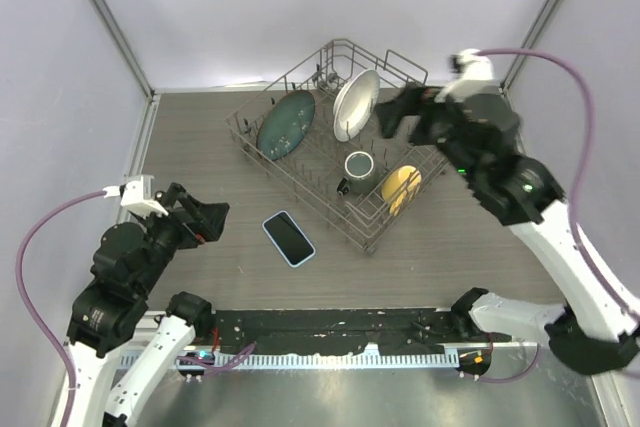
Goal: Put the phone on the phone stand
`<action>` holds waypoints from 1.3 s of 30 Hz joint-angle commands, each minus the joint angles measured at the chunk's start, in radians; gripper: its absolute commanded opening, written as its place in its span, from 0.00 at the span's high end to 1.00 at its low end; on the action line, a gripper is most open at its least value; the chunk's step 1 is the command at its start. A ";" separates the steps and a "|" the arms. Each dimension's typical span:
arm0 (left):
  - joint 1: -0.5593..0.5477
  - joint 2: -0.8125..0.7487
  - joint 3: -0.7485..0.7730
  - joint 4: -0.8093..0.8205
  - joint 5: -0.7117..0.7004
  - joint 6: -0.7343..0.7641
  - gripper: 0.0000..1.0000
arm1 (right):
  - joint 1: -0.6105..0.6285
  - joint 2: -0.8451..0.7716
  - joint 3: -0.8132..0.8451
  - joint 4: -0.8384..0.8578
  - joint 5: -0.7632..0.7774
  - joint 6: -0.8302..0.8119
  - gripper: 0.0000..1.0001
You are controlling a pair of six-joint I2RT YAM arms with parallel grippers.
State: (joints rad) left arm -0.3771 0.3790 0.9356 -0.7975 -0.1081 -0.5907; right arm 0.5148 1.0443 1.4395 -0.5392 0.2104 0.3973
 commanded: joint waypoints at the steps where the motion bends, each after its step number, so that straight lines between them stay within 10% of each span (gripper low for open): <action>1: 0.006 -0.054 0.003 0.053 0.024 -0.029 0.05 | 0.395 0.207 0.133 -0.027 0.219 -0.120 0.01; 8: 0.004 -0.268 0.012 0.054 -0.045 -0.026 0.06 | 0.700 0.446 0.139 0.016 0.257 -0.158 0.01; 19: 0.004 -0.414 0.045 -0.072 -0.255 -0.032 0.12 | 0.856 0.678 0.127 -0.037 0.205 -0.098 0.02; 39: 0.004 -0.224 0.039 -0.115 -0.133 -0.057 0.10 | 0.648 0.922 0.029 -0.008 -0.046 -0.025 0.01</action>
State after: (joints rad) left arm -0.3771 0.1501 0.9791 -0.9222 -0.2760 -0.6464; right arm 1.1995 1.9728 1.4971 -0.5873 0.2760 0.3824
